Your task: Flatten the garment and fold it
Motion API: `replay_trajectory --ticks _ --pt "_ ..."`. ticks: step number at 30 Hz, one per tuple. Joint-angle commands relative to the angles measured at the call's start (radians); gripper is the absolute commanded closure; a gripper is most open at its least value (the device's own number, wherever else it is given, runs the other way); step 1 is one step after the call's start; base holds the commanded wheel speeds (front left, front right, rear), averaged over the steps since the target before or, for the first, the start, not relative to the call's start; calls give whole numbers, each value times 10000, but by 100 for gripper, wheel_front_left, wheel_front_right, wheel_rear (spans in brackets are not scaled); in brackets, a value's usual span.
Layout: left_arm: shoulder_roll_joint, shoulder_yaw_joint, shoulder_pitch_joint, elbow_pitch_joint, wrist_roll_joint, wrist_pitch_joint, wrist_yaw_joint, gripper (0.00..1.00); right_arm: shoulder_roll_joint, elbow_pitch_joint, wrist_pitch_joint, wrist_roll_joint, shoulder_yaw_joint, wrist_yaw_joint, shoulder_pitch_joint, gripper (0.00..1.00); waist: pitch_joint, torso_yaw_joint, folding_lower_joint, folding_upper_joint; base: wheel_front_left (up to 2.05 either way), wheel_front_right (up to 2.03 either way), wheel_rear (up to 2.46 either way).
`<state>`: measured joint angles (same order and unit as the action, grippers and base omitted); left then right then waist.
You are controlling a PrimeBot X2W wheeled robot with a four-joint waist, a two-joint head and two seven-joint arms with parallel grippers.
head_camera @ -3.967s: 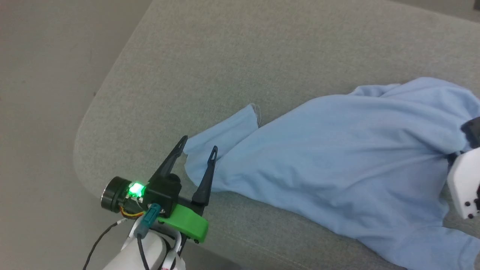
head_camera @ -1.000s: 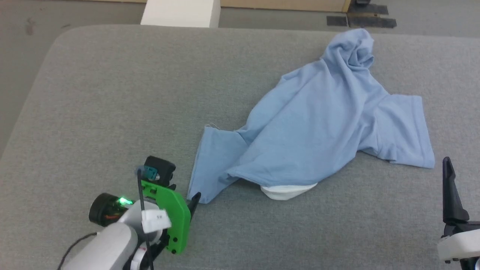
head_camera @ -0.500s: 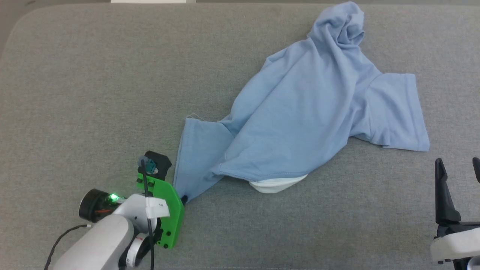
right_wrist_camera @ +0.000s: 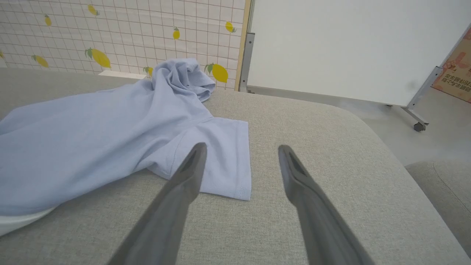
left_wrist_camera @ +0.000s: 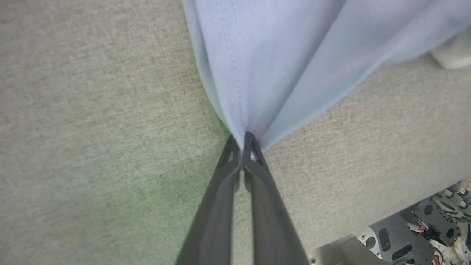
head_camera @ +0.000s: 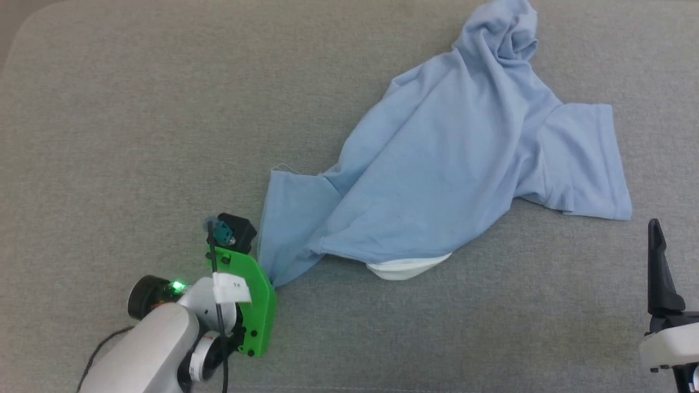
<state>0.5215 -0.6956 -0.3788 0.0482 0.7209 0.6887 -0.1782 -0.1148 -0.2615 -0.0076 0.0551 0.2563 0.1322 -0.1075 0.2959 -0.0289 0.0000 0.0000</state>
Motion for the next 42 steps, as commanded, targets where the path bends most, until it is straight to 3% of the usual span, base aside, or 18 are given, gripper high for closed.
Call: replay_trajectory --ticks 1,8,15,21,30,38,39,40,41,42 --pt "-114 -93 453 219 -30 -262 -123 100 -136 29 119 66 -5 -15 187 0 -201 174 0 0 0 0 0" --pt "-124 717 226 -231 -650 -2309 -614 100 -1248 622 2295 430 -228 -15 264 0 -427 726 0 0 0 0 0" --pt "114 1222 61 -1507 -1076 -3537 -716 100 -2404 1159 6385 1446 -329 -15 1527 0 -86 1177 0 0 0 0 0" --pt "253 1269 10 -2219 -1402 -4007 -734 100 -2961 2024 8623 1458 47 -15 3094 0 370 1483 0 0 0 0 0" --pt "45 962 -82 -2341 -1520 -4028 -689 100 -2467 3019 9977 1308 447 -15 3619 0 745 1909 0 0 0 0 0" --pt "-5 848 -82 -2193 -1538 -4056 -682 100 -2145 3173 10103 1130 412 -15 3305 0 987 1959 0 0 0 0 0" --pt "3 851 -87 -2177 -1536 -4063 -678 100 -2150 3200 10084 1131 355 -15 3264 3 1012 1956 0 0 0 0 0" --pt "12 855 -93 -2158 -1529 -4069 -675 100 -2146 3230 10065 1159 295 -15 3218 56 1038 1950 0 0 0 0 0" --pt "20 859 -96 -2142 -1523 -4075 -671 100 -2155 3257 10027 1197 251 -15 3190 82 1056 1944 0 0 0 0 0" --pt "30 864 -103 -2121 -1517 -4085 -664 100 -2173 3288 9919 1265 219 -15 3185 100 1073 1934 0 0 0 0 0"
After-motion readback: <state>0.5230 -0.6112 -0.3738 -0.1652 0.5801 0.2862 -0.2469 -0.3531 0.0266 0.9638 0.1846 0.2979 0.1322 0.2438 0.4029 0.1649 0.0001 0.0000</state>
